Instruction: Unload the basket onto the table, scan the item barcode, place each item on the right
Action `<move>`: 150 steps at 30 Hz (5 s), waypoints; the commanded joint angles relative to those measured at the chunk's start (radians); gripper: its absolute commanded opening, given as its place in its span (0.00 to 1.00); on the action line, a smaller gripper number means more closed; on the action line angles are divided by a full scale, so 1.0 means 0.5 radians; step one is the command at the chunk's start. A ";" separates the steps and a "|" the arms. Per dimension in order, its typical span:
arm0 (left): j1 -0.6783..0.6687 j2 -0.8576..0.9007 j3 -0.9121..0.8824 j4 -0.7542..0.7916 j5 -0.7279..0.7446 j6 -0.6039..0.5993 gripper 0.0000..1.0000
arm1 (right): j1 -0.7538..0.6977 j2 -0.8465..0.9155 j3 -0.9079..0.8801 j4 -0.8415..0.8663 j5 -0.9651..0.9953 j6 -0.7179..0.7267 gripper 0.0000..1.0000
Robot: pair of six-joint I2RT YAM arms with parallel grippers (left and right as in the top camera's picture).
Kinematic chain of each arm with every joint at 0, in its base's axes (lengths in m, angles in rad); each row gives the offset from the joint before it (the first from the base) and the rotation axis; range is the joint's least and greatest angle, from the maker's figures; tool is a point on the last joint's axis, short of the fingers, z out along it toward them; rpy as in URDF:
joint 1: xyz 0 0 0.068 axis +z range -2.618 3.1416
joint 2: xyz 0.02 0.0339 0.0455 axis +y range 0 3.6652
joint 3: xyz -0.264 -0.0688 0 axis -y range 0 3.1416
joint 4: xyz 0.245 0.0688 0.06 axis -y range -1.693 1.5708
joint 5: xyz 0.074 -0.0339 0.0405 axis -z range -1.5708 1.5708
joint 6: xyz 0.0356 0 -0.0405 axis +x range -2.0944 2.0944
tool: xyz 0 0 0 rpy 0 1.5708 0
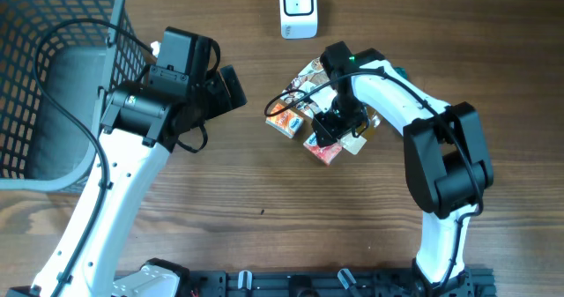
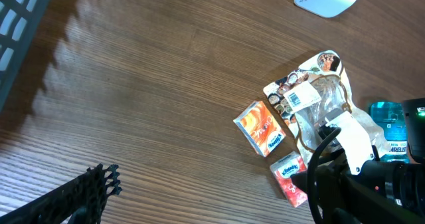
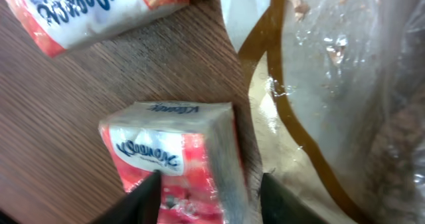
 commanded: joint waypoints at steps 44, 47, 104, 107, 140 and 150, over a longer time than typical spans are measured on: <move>0.015 -0.006 0.001 0.005 -0.035 -0.027 1.00 | -0.695 -0.031 0.040 2.188 -2.713 1.926 0.04; 0.015 -0.006 0.001 0.005 -0.035 -0.027 1.00 | -0.657 -0.031 0.040 2.412 -2.713 2.097 0.04; 0.015 -0.006 0.001 0.005 -0.035 -0.027 1.00 | -1.214 0.098 0.767 0.830 1.440 1.106 0.05; 0.015 -0.005 0.001 0.005 -0.035 -0.027 1.00 | -1.540 0.098 0.657 0.785 1.434 1.223 0.05; 0.015 -0.006 0.001 0.005 -0.035 -0.027 1.00 | -0.884 -0.094 0.378 0.839 -0.571 0.374 0.94; 0.015 -0.005 0.001 0.005 -0.035 -0.027 1.00 | -0.481 0.195 0.376 0.729 -0.425 0.011 0.93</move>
